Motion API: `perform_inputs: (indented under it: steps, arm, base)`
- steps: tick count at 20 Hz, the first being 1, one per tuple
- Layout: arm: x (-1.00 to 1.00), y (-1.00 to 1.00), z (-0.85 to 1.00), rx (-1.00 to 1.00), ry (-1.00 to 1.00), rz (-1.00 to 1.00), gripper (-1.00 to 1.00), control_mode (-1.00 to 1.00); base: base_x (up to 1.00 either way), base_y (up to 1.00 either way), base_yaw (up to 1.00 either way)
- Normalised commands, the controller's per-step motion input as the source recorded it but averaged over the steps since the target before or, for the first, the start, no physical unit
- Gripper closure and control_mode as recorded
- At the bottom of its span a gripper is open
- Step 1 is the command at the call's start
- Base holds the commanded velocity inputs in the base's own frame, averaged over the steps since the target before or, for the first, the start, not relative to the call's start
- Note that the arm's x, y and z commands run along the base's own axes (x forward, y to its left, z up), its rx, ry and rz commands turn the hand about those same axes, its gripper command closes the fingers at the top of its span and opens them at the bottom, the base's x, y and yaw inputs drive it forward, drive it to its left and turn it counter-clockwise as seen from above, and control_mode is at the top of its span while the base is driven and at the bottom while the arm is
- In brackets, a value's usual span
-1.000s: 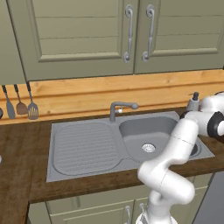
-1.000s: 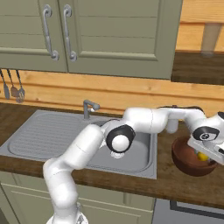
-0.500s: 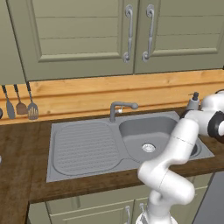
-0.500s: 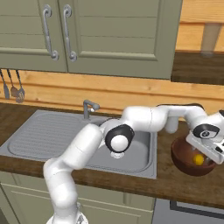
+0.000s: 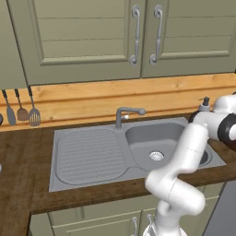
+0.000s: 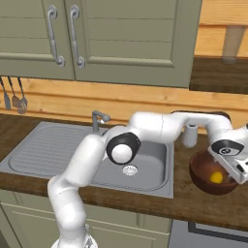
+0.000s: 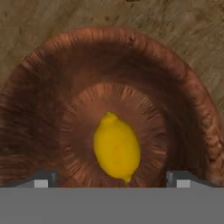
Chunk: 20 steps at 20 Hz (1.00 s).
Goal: Pick the lemon from the sink and place it in the bowl. Then pick the bowl and place it in the microwave. Then close the microwave door and press the start button.
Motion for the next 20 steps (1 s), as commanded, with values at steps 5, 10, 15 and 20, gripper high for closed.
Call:
perform_inputs:
  steps: [5, 10, 15, 20]
  arm:
    - [-0.43, 0.0, 0.48, 0.0, -0.06, -0.3, -1.0, -1.0]
    - [-0.04, 0.0, -0.21, 0.01, 0.02, -0.26, -1.0, -1.0]
    - [0.0, -0.14, -0.35, 0.07, 0.0, -0.2, -1.0, -1.0]
    - [0.0, -0.32, -0.31, 0.08, 0.0, -0.04, -1.0, -1.0]
  base:
    - [0.0, 0.0, 0.0]
    - [0.0, 0.0, 0.0]
    - [0.0, 0.0, 0.0]
    - [0.0, 0.0, 0.0]
